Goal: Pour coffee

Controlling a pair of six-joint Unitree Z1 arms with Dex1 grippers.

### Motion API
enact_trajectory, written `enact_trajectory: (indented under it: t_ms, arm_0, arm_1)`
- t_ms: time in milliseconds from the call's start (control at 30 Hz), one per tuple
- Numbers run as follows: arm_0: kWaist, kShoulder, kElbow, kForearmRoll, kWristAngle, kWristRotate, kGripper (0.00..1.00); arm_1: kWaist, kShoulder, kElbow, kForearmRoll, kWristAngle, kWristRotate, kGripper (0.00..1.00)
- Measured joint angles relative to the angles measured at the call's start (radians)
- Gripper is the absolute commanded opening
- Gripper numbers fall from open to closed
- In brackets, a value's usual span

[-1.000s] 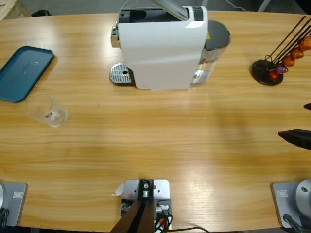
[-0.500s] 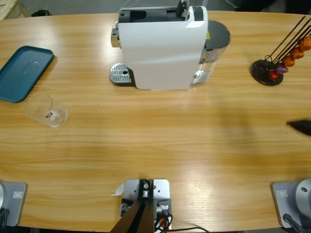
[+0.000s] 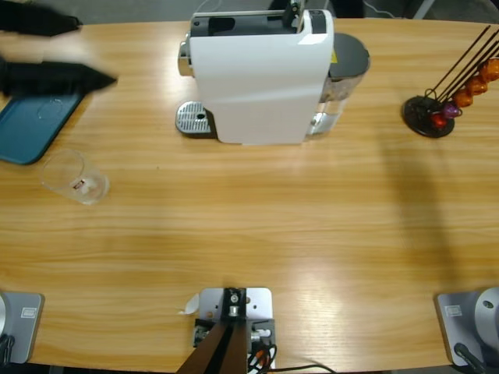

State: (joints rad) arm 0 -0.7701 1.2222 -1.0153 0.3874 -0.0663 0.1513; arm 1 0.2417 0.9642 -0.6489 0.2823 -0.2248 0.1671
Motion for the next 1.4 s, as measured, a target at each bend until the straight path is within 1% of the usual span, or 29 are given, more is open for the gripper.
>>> enact_trajectory:
  t_ms: [33,133,200,367,400,433,467,633,700,1233,1267,1300,1367,1400]
  arm_0:
    - [-0.001,-0.014,0.019,0.004,0.015,-0.006,0.998]
    - [-0.001,-0.033,0.042,0.006,0.027,-0.048,0.996]
    - [0.001,-0.036,0.05,0.006,0.029,-0.089,0.996]
    - [0.015,-0.034,0.056,0.006,0.03,-0.142,0.996]
    - [0.016,-0.032,0.057,0.006,0.03,-0.144,0.996]
    - [0.017,-0.029,0.058,0.006,0.03,-0.149,0.996]
    - [0.018,-0.027,0.059,0.006,0.03,-0.154,0.996]
    - [0.028,-0.011,0.061,0.006,0.03,-0.163,0.996]
    - [0.031,-0.004,0.061,0.004,0.03,-0.164,0.996]
    - [0.034,0.004,0.082,0.004,0.03,-0.183,0.991]
    - [0.034,0.005,0.083,0.004,0.03,-0.184,0.991]
    - [0.034,0.006,0.083,0.004,0.03,-0.184,0.991]
    - [0.034,0.009,0.083,0.004,0.03,-0.184,0.991]
    - [0.034,0.01,0.083,0.004,0.03,-0.184,0.988]
  arm_1:
    - [-0.003,0.021,0.012,-0.037,0.001,-0.003,0.76]
    - [-0.018,0.083,0.027,-0.12,0.001,-0.006,0.751]
    - [-0.032,0.12,0.035,-0.164,0.001,-0.011,0.634]
    - [-0.054,0.209,0.054,-0.25,0.001,-0.017,0.627]
    - [-0.056,0.222,0.056,-0.256,0.001,-0.018,0.589]
    - [-0.057,0.234,0.058,-0.264,0.001,-0.019,0.477]
    - [-0.057,0.242,0.058,-0.268,0.001,-0.019,0.457]
    - [-0.061,0.258,0.058,-0.269,0.001,-0.026,0.457]
    - [-0.062,0.273,0.058,-0.271,0.001,-0.027,0.375]
    - [-0.082,0.323,0.053,-0.312,0.001,-0.027,0.369]
    - [-0.082,0.323,0.052,-0.312,0.001,-0.027,0.327]
    - [-0.083,0.323,0.052,-0.312,0.0,-0.027,0.257]
    - [-0.084,0.323,0.051,-0.312,0.0,-0.029,0.248]
    - [-0.084,0.323,0.051,-0.312,-0.002,-0.032,0.223]
